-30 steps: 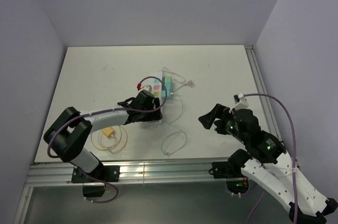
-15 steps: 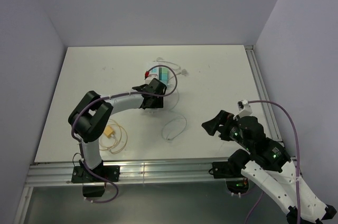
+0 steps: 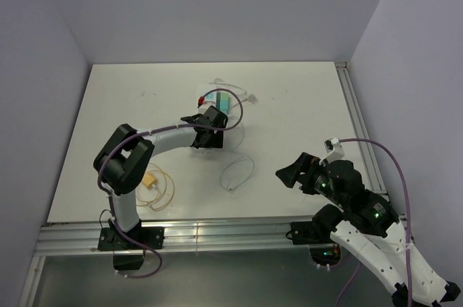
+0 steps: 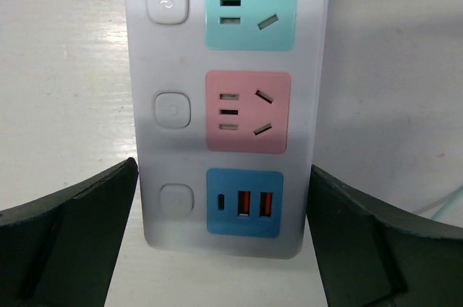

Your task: Insert the plug

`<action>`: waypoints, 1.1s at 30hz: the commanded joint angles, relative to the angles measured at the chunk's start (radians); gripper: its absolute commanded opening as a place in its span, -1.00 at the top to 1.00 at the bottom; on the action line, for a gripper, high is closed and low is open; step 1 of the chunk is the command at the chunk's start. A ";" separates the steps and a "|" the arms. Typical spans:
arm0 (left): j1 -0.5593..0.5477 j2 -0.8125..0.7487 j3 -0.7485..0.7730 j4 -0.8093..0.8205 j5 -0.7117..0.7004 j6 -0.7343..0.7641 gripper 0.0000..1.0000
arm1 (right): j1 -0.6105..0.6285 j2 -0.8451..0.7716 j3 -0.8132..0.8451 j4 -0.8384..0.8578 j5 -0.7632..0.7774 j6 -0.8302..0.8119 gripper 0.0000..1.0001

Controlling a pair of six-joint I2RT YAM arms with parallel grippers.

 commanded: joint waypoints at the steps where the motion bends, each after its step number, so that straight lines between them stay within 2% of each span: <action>1: 0.008 -0.083 0.003 -0.059 -0.023 0.028 -0.99 | -0.004 -0.013 0.006 -0.004 0.009 0.002 -1.00; 4: 0.008 -0.174 -0.011 -0.078 -0.007 0.020 -0.99 | -0.004 -0.019 0.006 -0.005 0.009 0.006 -1.00; 10: 0.008 -0.465 -0.099 -0.124 0.006 -0.050 -0.99 | -0.002 -0.016 0.012 -0.005 0.006 0.011 -1.00; 16: 0.035 -0.738 -0.145 -0.347 -0.007 -0.213 -0.99 | -0.005 -0.004 0.005 0.016 -0.003 0.014 -1.00; 18: 0.071 -0.841 -0.167 -0.460 -0.018 -0.338 -0.99 | -0.004 -0.001 0.000 0.027 -0.011 0.017 -1.00; 22: 0.137 -1.034 -0.220 -0.540 0.057 -0.435 -0.99 | -0.004 -0.004 -0.011 0.053 -0.020 0.026 -1.00; 28: 0.152 -1.105 -0.266 -0.651 0.057 -0.590 -0.99 | -0.004 0.007 -0.012 0.073 -0.045 0.033 -1.00; 31: 0.154 -1.038 -0.281 -0.723 0.016 -0.711 -0.99 | -0.004 0.010 -0.005 0.082 -0.055 0.037 -1.00; 33: 0.157 -0.993 -0.286 -0.758 0.016 -0.735 -0.99 | -0.004 0.011 -0.001 0.082 -0.060 0.039 -1.00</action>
